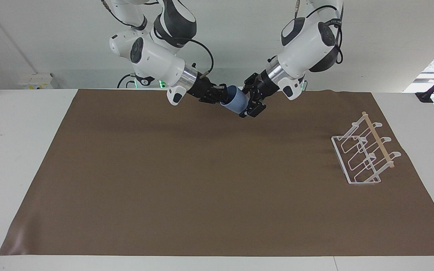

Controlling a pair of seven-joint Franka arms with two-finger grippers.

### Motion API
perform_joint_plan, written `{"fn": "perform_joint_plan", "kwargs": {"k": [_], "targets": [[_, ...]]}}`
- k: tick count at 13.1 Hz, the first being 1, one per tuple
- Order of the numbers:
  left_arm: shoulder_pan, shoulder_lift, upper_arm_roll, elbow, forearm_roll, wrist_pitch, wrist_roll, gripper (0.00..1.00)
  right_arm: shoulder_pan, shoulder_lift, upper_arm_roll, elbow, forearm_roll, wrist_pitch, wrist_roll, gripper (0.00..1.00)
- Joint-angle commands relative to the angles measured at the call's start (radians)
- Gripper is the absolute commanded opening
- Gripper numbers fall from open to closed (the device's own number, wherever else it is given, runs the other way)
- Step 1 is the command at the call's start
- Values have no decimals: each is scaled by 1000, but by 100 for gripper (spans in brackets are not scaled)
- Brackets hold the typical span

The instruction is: Hang cup on cup holder

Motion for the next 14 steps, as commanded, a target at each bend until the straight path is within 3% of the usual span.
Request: {"fn": "perform_joint_plan", "kwargs": {"k": [1, 2, 6, 7, 8, 9, 14], "targets": [[2, -26, -3, -33, -15, 11, 46, 14, -1, -10, 2, -6, 18, 0, 17, 0], [-19, -26, -2, -38, -6, 32, 170, 0, -1, -10, 2, -6, 18, 0, 17, 0], [-24, -23, -3, -30, -10, 33, 152, 0, -3, -10, 2, -6, 18, 1, 19, 0], [-24, -23, -2, -30, -10, 33, 152, 0, -1, -10, 2, -6, 18, 0, 19, 6], [-24, -23, -2, -30, -9, 31, 152, 0, -1, -10, 2, -6, 18, 1, 17, 34], [-24, -23, -2, -29, -9, 31, 152, 0, 5, -12, 2, -6, 16, 6, 17, 97], [-9, -23, 4, -18, -4, 16, 142, 0, 2, -10, 0, -1, 16, -9, 22, 100]]}}
